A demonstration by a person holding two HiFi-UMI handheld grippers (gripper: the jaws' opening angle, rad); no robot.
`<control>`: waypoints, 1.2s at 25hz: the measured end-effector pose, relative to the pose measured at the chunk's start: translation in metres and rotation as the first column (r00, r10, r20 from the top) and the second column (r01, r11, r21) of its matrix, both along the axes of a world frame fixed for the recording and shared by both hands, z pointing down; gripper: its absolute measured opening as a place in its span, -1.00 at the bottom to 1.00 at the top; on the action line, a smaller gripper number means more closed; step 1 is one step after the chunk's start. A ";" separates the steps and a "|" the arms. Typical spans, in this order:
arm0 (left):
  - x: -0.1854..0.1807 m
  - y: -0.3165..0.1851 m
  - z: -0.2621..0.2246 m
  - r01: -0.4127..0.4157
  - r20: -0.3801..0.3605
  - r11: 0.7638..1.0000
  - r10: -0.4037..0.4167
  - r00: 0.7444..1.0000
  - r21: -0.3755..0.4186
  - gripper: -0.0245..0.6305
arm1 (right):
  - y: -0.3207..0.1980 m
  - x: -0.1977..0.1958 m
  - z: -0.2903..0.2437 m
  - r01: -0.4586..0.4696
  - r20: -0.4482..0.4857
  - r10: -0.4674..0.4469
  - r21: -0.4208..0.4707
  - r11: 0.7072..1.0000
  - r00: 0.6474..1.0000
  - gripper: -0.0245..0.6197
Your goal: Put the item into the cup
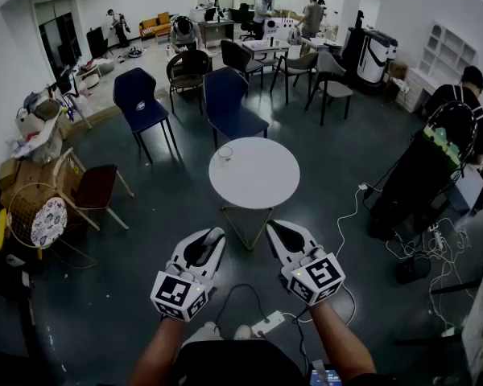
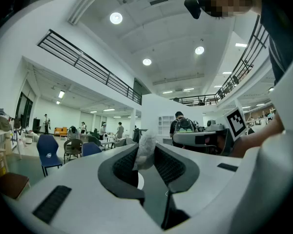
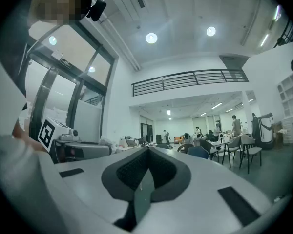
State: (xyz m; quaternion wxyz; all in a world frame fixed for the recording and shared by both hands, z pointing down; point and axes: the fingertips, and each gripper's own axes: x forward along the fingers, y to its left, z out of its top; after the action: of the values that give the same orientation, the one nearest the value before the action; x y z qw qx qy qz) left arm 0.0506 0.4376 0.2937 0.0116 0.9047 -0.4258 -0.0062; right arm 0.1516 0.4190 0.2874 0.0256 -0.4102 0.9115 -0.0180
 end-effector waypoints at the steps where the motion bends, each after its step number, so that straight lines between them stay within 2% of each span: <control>1: 0.002 0.002 0.001 -0.001 0.001 1.000 0.001 1.000 -0.001 -0.64 | 0.002 0.002 0.001 -0.002 0.003 0.002 0.001 1.000 1.000 -0.90; 18: 0.014 0.000 0.009 0.010 0.009 1.000 -0.010 1.000 -0.011 -0.64 | -0.004 0.015 0.009 0.015 0.026 -0.015 -0.006 1.000 1.000 -0.90; 23: 0.013 -0.021 0.015 0.018 0.013 1.000 -0.017 1.000 -0.022 -0.64 | -0.028 0.014 0.015 0.024 0.028 -0.024 -0.014 1.000 0.999 -0.90; 30: -0.003 -0.077 0.023 0.020 0.008 0.999 -0.020 1.000 -0.029 -0.64 | -0.083 -0.001 0.023 0.025 0.025 -0.024 -0.017 1.000 0.999 -0.90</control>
State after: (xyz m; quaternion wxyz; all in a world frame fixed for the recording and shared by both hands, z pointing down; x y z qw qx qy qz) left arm 0.0476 0.3608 0.3162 0.0231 0.9001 -0.4350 0.0035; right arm 0.1508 0.3365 0.3102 0.0333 -0.3990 0.9158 -0.0312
